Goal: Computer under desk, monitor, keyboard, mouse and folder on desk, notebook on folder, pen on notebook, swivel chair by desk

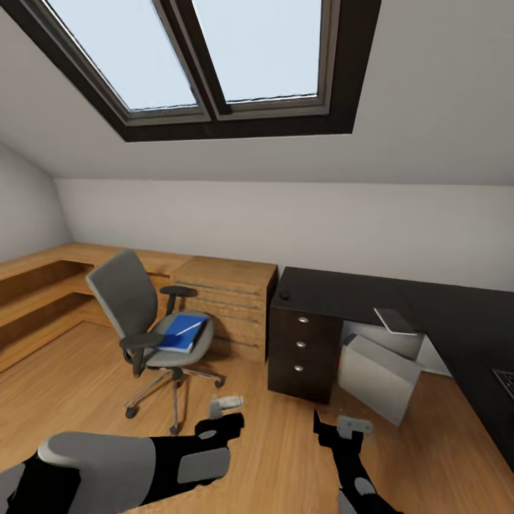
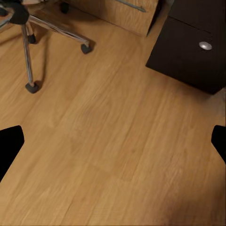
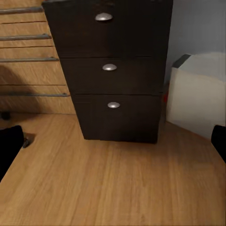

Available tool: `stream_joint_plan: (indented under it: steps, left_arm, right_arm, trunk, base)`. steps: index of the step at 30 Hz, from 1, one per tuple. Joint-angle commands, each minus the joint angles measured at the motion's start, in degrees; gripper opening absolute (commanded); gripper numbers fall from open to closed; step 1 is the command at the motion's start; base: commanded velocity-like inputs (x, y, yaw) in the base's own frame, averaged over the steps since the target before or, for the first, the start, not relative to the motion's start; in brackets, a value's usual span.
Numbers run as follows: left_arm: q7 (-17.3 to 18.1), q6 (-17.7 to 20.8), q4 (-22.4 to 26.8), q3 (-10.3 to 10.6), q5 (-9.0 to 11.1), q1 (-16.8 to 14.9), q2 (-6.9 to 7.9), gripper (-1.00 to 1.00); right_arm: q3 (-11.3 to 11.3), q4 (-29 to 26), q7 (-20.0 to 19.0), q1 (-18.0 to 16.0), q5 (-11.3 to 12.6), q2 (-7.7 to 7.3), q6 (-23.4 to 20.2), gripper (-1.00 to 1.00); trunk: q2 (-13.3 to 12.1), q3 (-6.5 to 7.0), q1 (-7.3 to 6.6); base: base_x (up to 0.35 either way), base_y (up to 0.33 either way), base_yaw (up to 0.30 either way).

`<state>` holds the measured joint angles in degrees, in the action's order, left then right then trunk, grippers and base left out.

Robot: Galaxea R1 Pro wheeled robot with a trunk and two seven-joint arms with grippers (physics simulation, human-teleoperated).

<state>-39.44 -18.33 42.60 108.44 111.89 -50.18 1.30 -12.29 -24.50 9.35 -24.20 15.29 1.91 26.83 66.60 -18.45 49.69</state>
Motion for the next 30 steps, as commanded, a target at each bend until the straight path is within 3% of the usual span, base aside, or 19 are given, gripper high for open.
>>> stream_joint_plan:
  steps: [1,3,5,6,7,8,9,10,12,13,14,16,17,19,20,30]
  left_arm:
    - [-0.5,-0.1,0.5,-0.8,0.1,-1.0,0.07,1.0]
    - [-1.1,0.5,1.6,-2.7,-0.7,-2.1,0.32,1.0]
    - [-3.2,2.8,6.3,-6.4,-3.6,-3.9,2.24,1.0]
    - [-5.0,4.8,10.0,-9.1,-5.7,-4.5,3.68,1.0]
    - [-6.1,6.0,12.2,-10.8,-7.0,-4.8,4.43,1.0]
    - [-8.6,8.8,16.9,-15.0,-9.8,-5.1,5.94,1.0]
    - [-9.9,10.3,19.3,-17.4,-11.3,-5.2,6.68,1.0]
    - [-20.9,21.0,38.1,-31.5,-22.4,-5.6,13.41,1.0]
    - [-22.0,21.4,39.8,-31.6,-23.1,-5.6,14.21,1.0]
    - [-22.5,20.9,40.4,-29.9,-23.4,-5.6,14.75,1.0]
    - [-22.8,19.1,40.1,-27.0,-23.5,-5.6,15.07,1.0]
    - [-22.9,15.3,39.6,-23.9,-23.5,-5.6,15.37,1.0]
    - [-22.9,10.4,39.2,-19.3,-23.4,-5.6,16.52,1.0]
    - [-23.0,9.8,38.9,-17.3,-23.3,-5.6,16.72,1.0]
    - [-23.0,6.6,36.8,-11.6,-23.1,-5.6,17.08,1.0]
    - [-22.9,5.4,36.6,-11.2,-21.4,-5.6,17.15,1.0]
  right_arm:
    - [-0.4,-3.1,0.5,-0.4,0.4,-1.2,-3.7,1.0]
    - [0.3,-8.7,0.5,-1.1,0.6,-2.93,-11.4,1.0]
    - [2.9,-16.7,0.5,-2.1,1.1,-4.49,-23.8,1.0]
    - [4.6,-20.2,0.5,-2.7,1.2,-4.89,-29.4,1.0]
    - [5.5,-21.8,0.5,-3.1,1.2,-5.03,-32.0,1.0]
    - [7.2,-24.8,0.5,-3.8,1.3,-5.23,-36.7,1.0]
    - [7.8,-26.1,0.5,-4.1,1.3,-5.29,-38.7,1.0]
    - [10.8,-36.5,0.4,-5.5,1.9,-5.35,-48.2,1.0]
    - [11.0,-37.3,0.3,-5.6,2.8,-5.3,-48.5,1.0]
    - [11.1,-37.7,0.3,-5.5,3.9,-5.2,-48.7,1.0]
    - [11.2,-38.1,0.3,-5.5,4.9,-5.18,-48.8,1.0]
    - [11.3,-38.4,0.3,-5.3,6.0,-5.34,-48.9,1.0]
    - [11.4,-38.6,0.3,-5.3,6.6,-5.47,-48.9,1.0]
    - [11.4,-38.7,0.3,-5.3,6.7,-5.52,-48.9,1.0]
    - [11.4,-38.8,0.3,-5.2,6.9,-5.52,-49.0,1.0]
    - [11.4,-39.8,0.4,-4.8,6.8,-5.5,-48.8,1.0]
  trunk:
    - [0.0,-0.08,0.04]
    - [0.0,-0.08,0.04]
    - [0.0,-0.08,0.04]
    - [0.0,-0.08,0.04]
    - [0.0,-0.08,0.04]
    - [0.0,-0.08,0.04]
    - [0.0,-0.08,0.04]
    - [0.0,-0.08,0.04]
    - [0.0,-0.08,0.04]
    - [0.0,-0.08,0.04]
    - [0.0,-0.08,0.04]
    - [0.0,-0.08,0.04]
    - [0.0,-0.08,0.04]
    - [0.0,-0.08,0.04]
    - [0.0,-0.08,0.04]
    - [0.0,-0.08,0.04]
  base:
    - [0.324,0.0,0.0]
    - [0.324,0.0,0.0]
    - [0.324,0.0,0.0]
    - [0.324,0.0,0.0]
    - [0.324,0.0,0.0]
    - [0.324,0.0,0.0]
    - [0.324,0.0,0.0]
    - [0.325,0.0,0.0]
    - [0.325,0.0,0.0]
    - [0.325,0.0,0.0]
    - [0.325,0.0,0.0]
    - [0.326,0.0,0.0]
    - [0.327,0.0,0.0]
    - [0.327,0.0,0.0]
    - [0.328,0.0,0.0]
    - [0.328,0.0,0.0]
